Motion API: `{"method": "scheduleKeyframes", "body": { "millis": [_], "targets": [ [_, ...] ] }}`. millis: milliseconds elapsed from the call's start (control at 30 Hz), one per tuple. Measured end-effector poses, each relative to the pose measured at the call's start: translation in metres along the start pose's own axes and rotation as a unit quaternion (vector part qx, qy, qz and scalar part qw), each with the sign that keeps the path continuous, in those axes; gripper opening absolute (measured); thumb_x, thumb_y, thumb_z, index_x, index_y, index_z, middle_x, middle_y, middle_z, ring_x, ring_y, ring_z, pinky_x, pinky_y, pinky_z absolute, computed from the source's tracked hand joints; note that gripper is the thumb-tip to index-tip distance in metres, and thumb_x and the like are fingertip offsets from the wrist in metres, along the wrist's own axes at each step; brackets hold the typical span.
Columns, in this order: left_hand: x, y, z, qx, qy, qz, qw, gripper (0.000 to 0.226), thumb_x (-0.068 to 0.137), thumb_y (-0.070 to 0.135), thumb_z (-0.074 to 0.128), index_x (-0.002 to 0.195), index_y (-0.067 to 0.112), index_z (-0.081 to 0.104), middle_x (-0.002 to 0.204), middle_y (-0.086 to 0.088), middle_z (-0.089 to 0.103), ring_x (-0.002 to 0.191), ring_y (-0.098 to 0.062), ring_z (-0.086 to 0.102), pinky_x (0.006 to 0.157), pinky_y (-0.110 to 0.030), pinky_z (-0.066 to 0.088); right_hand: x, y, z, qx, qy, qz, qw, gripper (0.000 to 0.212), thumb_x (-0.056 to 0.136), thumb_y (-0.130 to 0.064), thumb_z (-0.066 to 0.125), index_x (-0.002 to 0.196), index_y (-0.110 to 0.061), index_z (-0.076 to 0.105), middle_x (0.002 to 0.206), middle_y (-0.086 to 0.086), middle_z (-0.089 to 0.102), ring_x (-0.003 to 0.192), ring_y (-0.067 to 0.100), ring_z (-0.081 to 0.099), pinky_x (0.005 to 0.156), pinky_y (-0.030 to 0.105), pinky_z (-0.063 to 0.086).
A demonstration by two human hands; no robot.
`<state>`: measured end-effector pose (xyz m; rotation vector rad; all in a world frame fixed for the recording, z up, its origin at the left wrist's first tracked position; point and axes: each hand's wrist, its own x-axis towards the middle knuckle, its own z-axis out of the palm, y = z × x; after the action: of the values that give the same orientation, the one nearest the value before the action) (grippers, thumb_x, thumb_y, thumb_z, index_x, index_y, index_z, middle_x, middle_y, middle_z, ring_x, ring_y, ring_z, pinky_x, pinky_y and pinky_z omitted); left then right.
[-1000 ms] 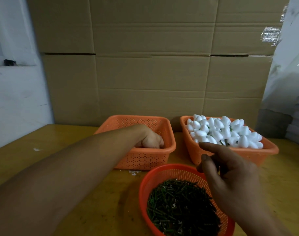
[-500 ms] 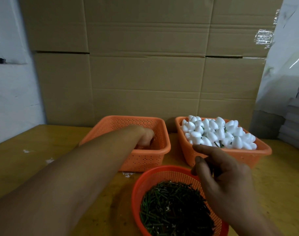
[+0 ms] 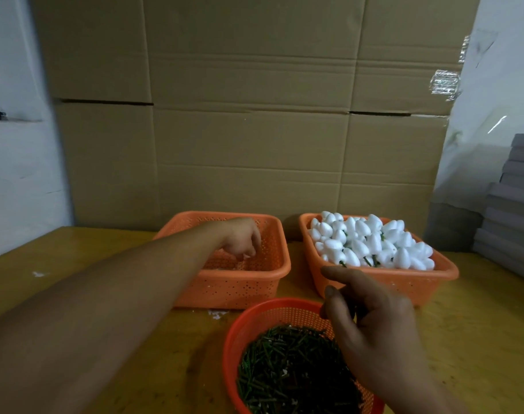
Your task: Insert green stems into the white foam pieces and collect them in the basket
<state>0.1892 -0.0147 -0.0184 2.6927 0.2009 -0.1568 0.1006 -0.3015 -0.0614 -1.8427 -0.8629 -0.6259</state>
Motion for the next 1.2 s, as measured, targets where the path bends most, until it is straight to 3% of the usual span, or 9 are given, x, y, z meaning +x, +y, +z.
{"method": "scheduleKeyframes", "body": {
  "millis": [100, 200, 367, 500, 633, 767, 867, 1033, 1200],
  "targets": [
    [-0.014, 0.004, -0.004, -0.144, 0.031, 0.022, 0.989, 0.019, 0.094, 0.002, 0.064, 0.106, 0.016, 0.069, 0.11, -0.012, 0.069, 0.097, -0.023, 0.071, 0.089, -0.042, 0.06, -0.001, -0.002, 0.0, -0.005, -0.008, 0.0, 1.0, 0.028, 0.084, -0.026, 0.061, 0.109, -0.028, 0.075, 0.067, -0.016, 0.07, 0.053, 0.005, 0.062, 0.052, 0.026, 0.049],
    [-0.032, 0.01, -0.005, -0.271, 0.063, 0.057, 0.959, 0.017, 0.089, -0.002, 0.069, 0.101, 0.009, 0.071, 0.104, -0.024, 0.07, 0.081, -0.023, 0.071, 0.089, -0.05, 0.059, -0.001, -0.003, 0.0, -0.009, -0.019, -0.001, 1.0, 0.029, 0.084, -0.025, 0.06, 0.11, -0.027, 0.075, 0.07, -0.016, 0.071, 0.055, 0.004, 0.063, 0.053, 0.029, 0.052],
    [-0.071, 0.028, 0.003, -0.346, 0.114, 0.111, 0.924, 0.029, 0.078, -0.002, 0.081, 0.096, 0.02, 0.078, 0.106, -0.005, 0.072, 0.093, -0.019, 0.07, 0.091, -0.056, 0.054, -0.003, -0.003, 0.002, -0.019, -0.042, -0.007, 0.999, 0.027, 0.087, -0.022, 0.063, 0.111, -0.029, 0.072, 0.062, -0.013, 0.069, 0.051, 0.007, 0.063, 0.051, 0.036, 0.053],
    [-0.106, 0.037, 0.02, -0.384, 0.144, 0.161, 0.898, 0.029, 0.079, 0.0, 0.081, 0.1, 0.019, 0.076, 0.1, -0.003, 0.077, 0.096, -0.019, 0.073, 0.084, -0.03, 0.058, -0.003, -0.004, 0.001, -0.022, -0.054, -0.004, 0.998, 0.028, 0.088, -0.024, 0.063, 0.113, -0.032, 0.071, 0.063, -0.014, 0.068, 0.052, 0.007, 0.064, 0.052, 0.037, 0.054],
    [-0.136, 0.041, 0.038, -0.439, 0.166, 0.166, 0.867, 0.029, 0.08, -0.001, 0.079, 0.104, 0.015, 0.075, 0.104, -0.007, 0.077, 0.102, -0.023, 0.073, 0.091, -0.034, 0.059, -0.002, -0.004, 0.0, -0.056, -0.075, -0.002, 0.996, 0.025, 0.088, -0.023, 0.069, 0.111, -0.031, 0.073, 0.068, -0.019, 0.07, 0.059, 0.003, 0.065, 0.057, 0.035, 0.055],
    [-0.16, 0.042, 0.059, -0.466, 0.167, 0.179, 0.85, 0.03, 0.081, 0.004, 0.079, 0.1, 0.027, 0.077, 0.107, -0.001, 0.076, 0.105, -0.019, 0.072, 0.091, -0.032, 0.058, 0.0, -0.008, -0.002, -0.095, -0.131, 0.008, 0.987, 0.018, 0.08, -0.037, 0.069, 0.097, -0.039, 0.074, 0.074, -0.022, 0.07, 0.066, 0.001, 0.065, 0.064, 0.032, 0.055],
    [-0.169, 0.041, 0.076, -0.456, 0.163, 0.194, 0.853, 0.033, 0.084, 0.004, 0.076, 0.103, 0.03, 0.076, 0.113, 0.003, 0.074, 0.11, -0.016, 0.07, 0.093, -0.032, 0.057, 0.001, -0.01, -0.003, -0.15, -0.235, 0.018, 0.96, 0.022, 0.08, -0.043, 0.07, 0.1, -0.051, 0.066, 0.086, -0.023, 0.071, 0.078, 0.0, 0.064, 0.071, 0.028, 0.054],
    [-0.175, 0.04, 0.095, -0.427, 0.182, 0.227, 0.856, 0.035, 0.086, -0.002, 0.074, 0.108, 0.025, 0.076, 0.119, 0.004, 0.067, 0.117, -0.018, 0.065, 0.098, -0.037, 0.055, 0.0, -0.019, -0.001, -0.221, -0.332, 0.018, 0.917, 0.023, 0.083, -0.054, 0.064, 0.106, -0.05, 0.064, 0.095, -0.016, 0.071, 0.086, 0.005, 0.066, 0.074, 0.025, 0.052],
    [-0.183, 0.049, 0.105, -0.372, 0.175, 0.246, 0.878, 0.03, 0.088, 0.007, 0.067, 0.112, 0.023, 0.074, 0.117, 0.014, 0.063, 0.116, -0.011, 0.063, 0.097, -0.039, 0.056, -0.004, -0.022, 0.001, -0.253, -0.385, 0.025, 0.887, 0.051, 0.072, -0.071, 0.059, 0.116, -0.046, 0.058, 0.107, -0.016, 0.068, 0.099, 0.005, 0.066, 0.082, 0.03, 0.053]
  ]
}}
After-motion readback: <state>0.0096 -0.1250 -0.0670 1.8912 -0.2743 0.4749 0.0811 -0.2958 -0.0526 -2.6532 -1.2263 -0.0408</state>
